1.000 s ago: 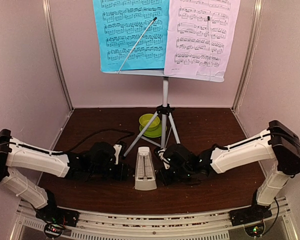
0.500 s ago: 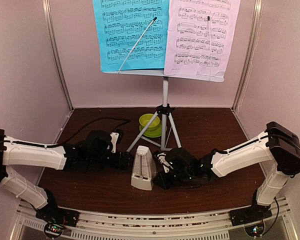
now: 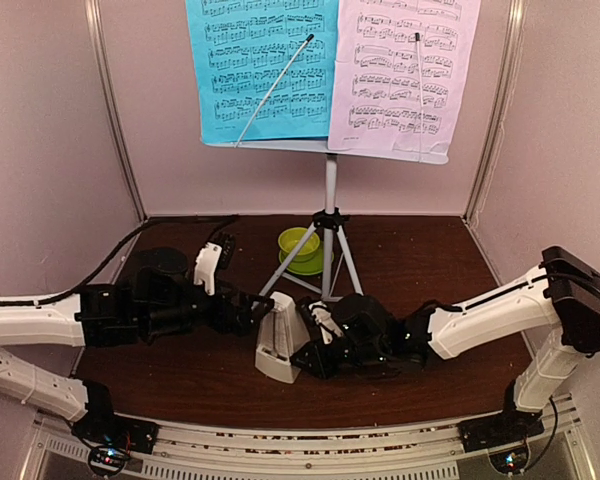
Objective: Set up the instrument practice props
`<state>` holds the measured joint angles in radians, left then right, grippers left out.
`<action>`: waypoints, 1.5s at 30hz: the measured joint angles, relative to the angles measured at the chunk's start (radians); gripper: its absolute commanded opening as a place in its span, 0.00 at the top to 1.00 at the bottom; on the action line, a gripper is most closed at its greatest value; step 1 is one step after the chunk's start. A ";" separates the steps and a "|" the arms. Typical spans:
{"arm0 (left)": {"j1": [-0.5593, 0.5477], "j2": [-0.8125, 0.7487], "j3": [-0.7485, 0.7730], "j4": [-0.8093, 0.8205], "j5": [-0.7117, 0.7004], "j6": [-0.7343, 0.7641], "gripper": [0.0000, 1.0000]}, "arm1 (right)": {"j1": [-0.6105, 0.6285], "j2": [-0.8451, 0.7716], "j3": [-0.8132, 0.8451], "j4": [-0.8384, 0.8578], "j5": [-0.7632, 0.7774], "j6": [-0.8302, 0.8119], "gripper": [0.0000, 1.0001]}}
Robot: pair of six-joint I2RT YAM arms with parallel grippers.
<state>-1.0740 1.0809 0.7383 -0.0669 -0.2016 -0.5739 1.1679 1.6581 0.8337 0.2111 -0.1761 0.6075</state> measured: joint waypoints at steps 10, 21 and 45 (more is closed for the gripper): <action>-0.143 0.217 0.171 -0.133 -0.175 -0.108 0.02 | 0.004 -0.332 -0.102 -0.052 0.160 0.008 0.60; -0.142 0.380 0.224 -0.195 -0.240 -0.160 0.06 | 0.003 -0.607 -0.206 -0.145 0.373 0.010 0.26; -0.138 0.460 0.251 -0.205 -0.224 -0.121 0.55 | -0.007 -0.766 -0.374 -0.165 0.592 0.042 0.01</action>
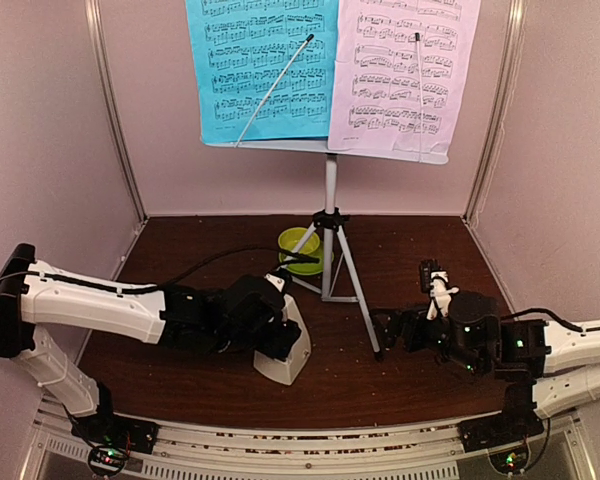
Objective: Set up the instrument practice props
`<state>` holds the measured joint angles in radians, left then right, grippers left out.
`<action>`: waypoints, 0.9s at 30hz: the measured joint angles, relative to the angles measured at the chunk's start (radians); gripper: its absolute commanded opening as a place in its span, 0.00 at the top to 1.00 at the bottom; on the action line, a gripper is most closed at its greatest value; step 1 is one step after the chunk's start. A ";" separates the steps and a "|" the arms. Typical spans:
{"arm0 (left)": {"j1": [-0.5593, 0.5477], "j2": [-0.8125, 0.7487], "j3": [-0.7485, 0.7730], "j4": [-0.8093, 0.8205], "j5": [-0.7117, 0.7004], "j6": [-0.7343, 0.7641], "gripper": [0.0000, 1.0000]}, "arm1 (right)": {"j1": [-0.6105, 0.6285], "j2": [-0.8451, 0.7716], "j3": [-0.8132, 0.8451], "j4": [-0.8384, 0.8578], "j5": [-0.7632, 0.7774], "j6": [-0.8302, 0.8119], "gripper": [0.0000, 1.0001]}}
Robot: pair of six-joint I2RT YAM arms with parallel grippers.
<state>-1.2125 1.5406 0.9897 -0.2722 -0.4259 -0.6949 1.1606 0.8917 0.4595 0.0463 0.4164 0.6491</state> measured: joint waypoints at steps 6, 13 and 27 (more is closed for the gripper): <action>0.000 -0.074 0.001 -0.020 -0.003 0.027 0.69 | 0.000 0.071 0.017 0.042 -0.021 -0.024 0.08; 0.000 -0.124 0.054 -0.038 -0.063 0.068 0.72 | 0.006 0.283 0.138 0.060 -0.097 -0.012 0.21; 0.000 -0.139 0.125 -0.045 -0.083 0.108 0.75 | 0.025 0.586 0.341 0.174 -0.220 -0.009 0.44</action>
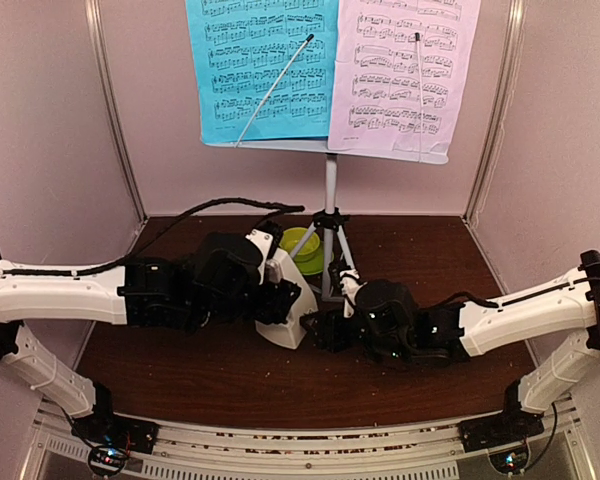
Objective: Set up the instrument practice props
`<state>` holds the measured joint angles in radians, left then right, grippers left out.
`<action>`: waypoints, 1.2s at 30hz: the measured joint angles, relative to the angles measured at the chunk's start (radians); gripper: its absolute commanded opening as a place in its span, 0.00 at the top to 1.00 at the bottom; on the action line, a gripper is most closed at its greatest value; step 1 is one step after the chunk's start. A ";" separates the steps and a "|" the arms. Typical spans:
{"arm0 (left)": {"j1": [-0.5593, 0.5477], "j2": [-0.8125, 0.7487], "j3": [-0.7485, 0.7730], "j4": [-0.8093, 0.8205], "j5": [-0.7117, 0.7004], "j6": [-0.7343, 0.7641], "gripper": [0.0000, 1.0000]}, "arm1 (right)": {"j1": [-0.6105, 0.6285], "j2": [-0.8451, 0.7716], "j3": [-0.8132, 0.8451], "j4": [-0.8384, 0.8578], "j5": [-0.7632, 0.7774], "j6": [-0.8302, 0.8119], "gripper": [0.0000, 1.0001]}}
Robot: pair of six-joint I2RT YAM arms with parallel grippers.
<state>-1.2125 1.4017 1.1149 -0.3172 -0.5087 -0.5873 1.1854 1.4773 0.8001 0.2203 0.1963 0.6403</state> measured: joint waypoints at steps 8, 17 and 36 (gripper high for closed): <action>0.000 -0.078 -0.019 0.014 0.006 0.016 0.76 | 0.000 0.017 0.001 0.001 -0.002 0.018 0.54; 0.000 -0.086 -0.043 0.028 0.031 0.038 0.76 | 0.000 0.017 0.003 0.001 0.000 0.015 0.55; 0.004 -0.088 -0.064 0.066 0.054 0.048 0.77 | 0.009 0.015 0.006 0.023 0.002 -0.006 1.00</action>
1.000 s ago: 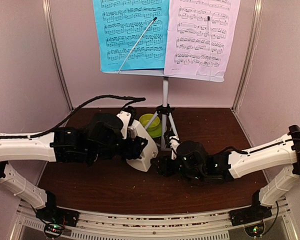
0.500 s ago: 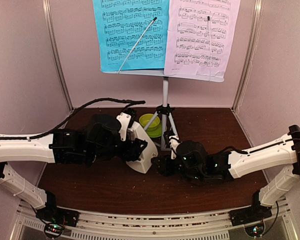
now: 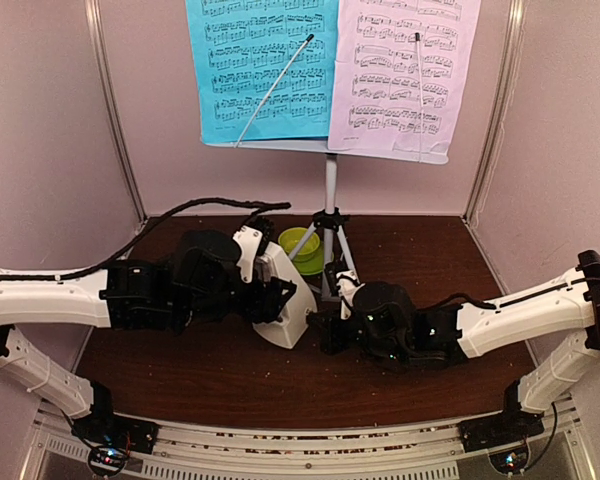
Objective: Set up the instrument practice props
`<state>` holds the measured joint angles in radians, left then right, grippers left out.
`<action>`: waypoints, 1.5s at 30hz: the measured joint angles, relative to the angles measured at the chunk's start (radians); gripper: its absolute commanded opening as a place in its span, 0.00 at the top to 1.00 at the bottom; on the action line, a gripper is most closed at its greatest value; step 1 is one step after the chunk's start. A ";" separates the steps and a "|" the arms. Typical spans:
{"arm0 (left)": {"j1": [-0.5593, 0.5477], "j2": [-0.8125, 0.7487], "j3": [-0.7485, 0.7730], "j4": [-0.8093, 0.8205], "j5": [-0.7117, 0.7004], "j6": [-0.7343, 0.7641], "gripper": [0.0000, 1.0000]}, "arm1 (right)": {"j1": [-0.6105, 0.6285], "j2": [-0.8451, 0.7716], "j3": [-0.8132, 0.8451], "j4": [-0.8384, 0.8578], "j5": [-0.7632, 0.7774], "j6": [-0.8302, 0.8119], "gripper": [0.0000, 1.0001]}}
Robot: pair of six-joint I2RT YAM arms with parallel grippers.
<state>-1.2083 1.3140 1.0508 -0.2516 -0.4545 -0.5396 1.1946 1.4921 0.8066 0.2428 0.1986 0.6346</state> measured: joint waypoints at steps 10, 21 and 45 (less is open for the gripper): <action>0.000 -0.014 -0.019 0.018 0.003 0.002 0.79 | -0.003 -0.002 -0.018 0.032 -0.040 0.027 1.00; -0.005 -0.024 -0.050 0.059 0.005 0.042 0.80 | -0.034 -0.002 -0.058 0.108 -0.126 0.151 1.00; -0.009 -0.029 -0.095 0.140 -0.003 0.076 0.79 | -0.121 -0.005 -0.129 0.255 -0.319 0.309 0.84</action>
<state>-1.2171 1.2854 0.9554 -0.1112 -0.4572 -0.4633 1.0733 1.4868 0.6781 0.4980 -0.1200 0.9432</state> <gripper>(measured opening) 0.688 0.070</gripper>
